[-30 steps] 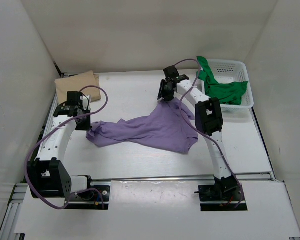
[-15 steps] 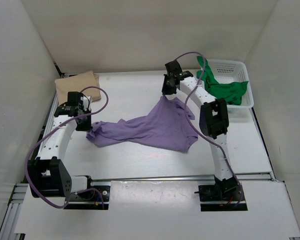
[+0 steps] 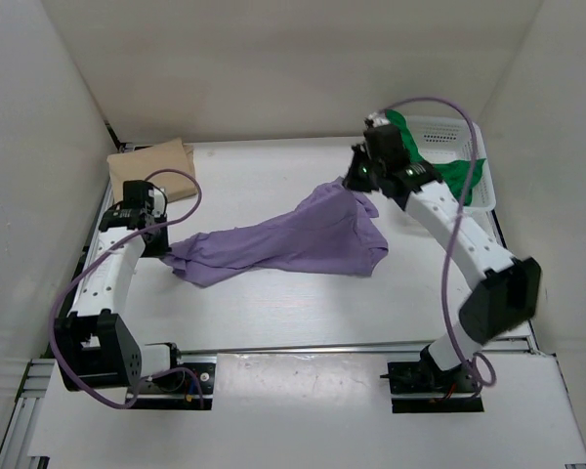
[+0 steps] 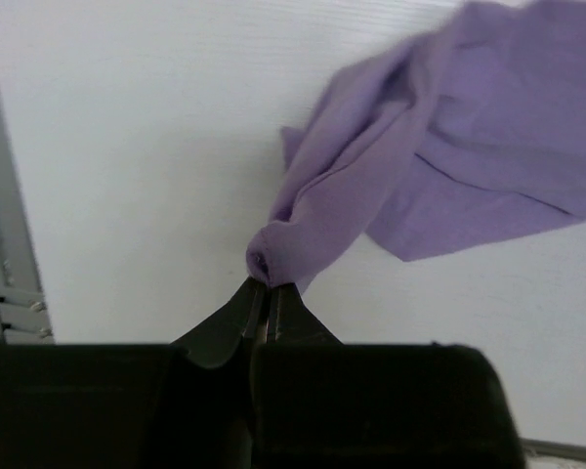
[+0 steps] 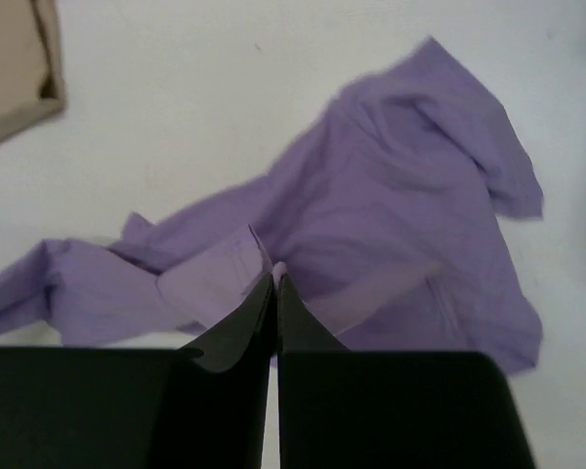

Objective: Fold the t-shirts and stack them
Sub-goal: Flatten out the tshirt

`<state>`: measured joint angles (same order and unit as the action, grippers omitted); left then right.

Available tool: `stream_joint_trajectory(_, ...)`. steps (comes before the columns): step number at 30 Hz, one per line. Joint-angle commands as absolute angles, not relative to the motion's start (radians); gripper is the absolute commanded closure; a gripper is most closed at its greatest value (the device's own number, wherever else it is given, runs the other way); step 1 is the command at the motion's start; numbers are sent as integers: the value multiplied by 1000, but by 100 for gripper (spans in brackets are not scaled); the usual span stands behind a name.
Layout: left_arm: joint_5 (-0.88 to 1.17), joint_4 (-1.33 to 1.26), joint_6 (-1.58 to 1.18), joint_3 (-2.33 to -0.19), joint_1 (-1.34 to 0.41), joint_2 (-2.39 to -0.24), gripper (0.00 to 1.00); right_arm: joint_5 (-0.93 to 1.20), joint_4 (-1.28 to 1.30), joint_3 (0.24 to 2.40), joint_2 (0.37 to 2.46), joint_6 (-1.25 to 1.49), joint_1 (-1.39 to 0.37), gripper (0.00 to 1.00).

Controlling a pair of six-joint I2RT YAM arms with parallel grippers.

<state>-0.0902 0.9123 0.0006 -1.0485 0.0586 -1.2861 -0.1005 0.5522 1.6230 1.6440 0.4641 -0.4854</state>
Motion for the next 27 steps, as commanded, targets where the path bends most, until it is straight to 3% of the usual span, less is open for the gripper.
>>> stream_joint_trajectory(1, -195, 911, 0, -1069, 106, -1189, 90, -130, 607, 1375, 1458, 531, -482, 99)
stream_joint_trajectory(8, -187, 933, 0, -911, 158, -1066, 90, -141, 755, 866, 1102, 756, -482, 100)
stream_joint_trajectory(11, -115, 908, 0, -882, 158, -1106, 90, -184, 747, 850, 1081, 747, -482, 100)
stream_joint_trajectory(14, -78, 873, 0, -990, 99, -1246, 90, -227, 695, 1039, 1234, 635, -428, 100)
stream_joint_trajectory(17, -78, 894, 0, -1318, 60, -1438, 90, -196, 745, 1502, 1504, 520, -355, 100)
stream_joint_trajectory(18, -78, 920, 0, -1553, 48, -1481, 90, -196, 783, 1663, 1576, 500, -339, 100)
stream_joint_trajectory(19, -57, 969, 0, -1675, 48, -1521, 90, -186, 866, 2021, 1718, 467, -318, 100)
stream_joint_trajectory(20, -34, 969, 0, -1885, 48, -1575, 90, -201, 903, 2213, 1786, 457, -305, 100)
stream_joint_trajectory(22, -63, 906, 0, -2029, 48, -1592, 90, -221, 899, 2593, 1893, 457, -275, 100)
stream_joint_trajectory(24, -90, 817, 0, -2113, 48, -1592, 90, -233, 785, 2552, 1846, 468, -252, 100)
stream_joint_trajectory(26, -91, 761, 0, -2126, 48, -1580, 90, -213, 525, 2334, 1659, 517, -210, 100)
stream_joint_trajectory(27, -71, 752, 0, -2135, 48, -1566, 90, -213, 450, 2122, 1549, 534, -200, 100)
